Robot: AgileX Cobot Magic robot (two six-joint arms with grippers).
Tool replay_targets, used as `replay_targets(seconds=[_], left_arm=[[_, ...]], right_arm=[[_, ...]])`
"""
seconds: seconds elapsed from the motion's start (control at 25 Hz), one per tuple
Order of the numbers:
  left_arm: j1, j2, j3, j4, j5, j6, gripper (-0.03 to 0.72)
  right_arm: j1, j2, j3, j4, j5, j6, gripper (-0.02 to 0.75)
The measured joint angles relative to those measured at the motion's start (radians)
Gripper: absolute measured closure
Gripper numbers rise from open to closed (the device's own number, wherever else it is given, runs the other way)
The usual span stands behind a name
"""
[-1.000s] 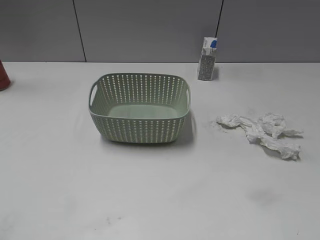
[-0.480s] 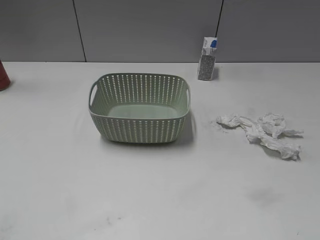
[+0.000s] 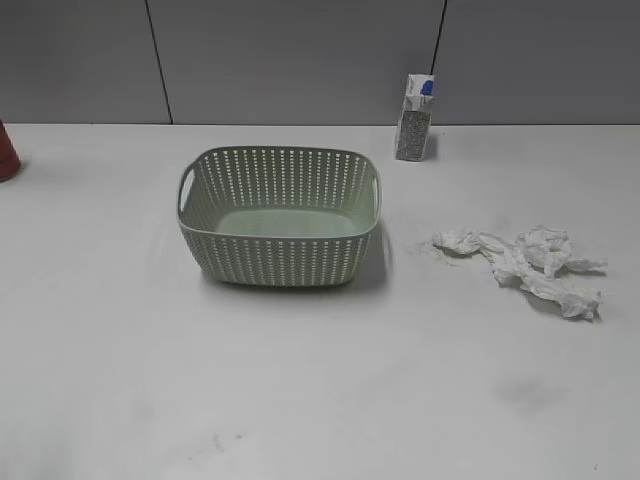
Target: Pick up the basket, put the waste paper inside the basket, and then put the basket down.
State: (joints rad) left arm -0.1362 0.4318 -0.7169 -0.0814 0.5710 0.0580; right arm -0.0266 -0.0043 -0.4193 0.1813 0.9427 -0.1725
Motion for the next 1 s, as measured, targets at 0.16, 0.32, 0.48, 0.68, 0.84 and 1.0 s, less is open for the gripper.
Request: replay_targets(seconds=[0.16, 0.32, 0.48, 0.68, 0.84, 1.0], left_arm=[[-0.057, 0.195, -0.094, 0.0, -0.03, 0.0, 0.193], [-0.151, 0.393, -0.209, -0.008, -0.013, 0.0, 0.193], [-0.244, 0.633, -0.358, -0.023, 0.052, 0.0, 0.193], [-0.291, 0.937, -0.525, -0.097, 0.077, 0.0, 0.193], [-0.295, 1.158, -0.643, -0.12, 0.126, 0.0, 0.193], [-0.295, 1.344, -0.731, -0.096, 0.208, -0.015, 0.193]], right_arm=[[0.0, 0.0, 0.0, 0.001, 0.0, 0.0, 0.23], [0.0, 0.0, 0.0, 0.002, 0.0, 0.0, 0.23], [0.0, 0.0, 0.0, 0.003, 0.0, 0.001, 0.23], [0.0, 0.0, 0.0, 0.003, 0.0, 0.0, 0.23], [0.0, 0.0, 0.0, 0.003, 0.0, 0.0, 0.23], [0.0, 0.0, 0.0, 0.004, 0.0, 0.0, 0.23]])
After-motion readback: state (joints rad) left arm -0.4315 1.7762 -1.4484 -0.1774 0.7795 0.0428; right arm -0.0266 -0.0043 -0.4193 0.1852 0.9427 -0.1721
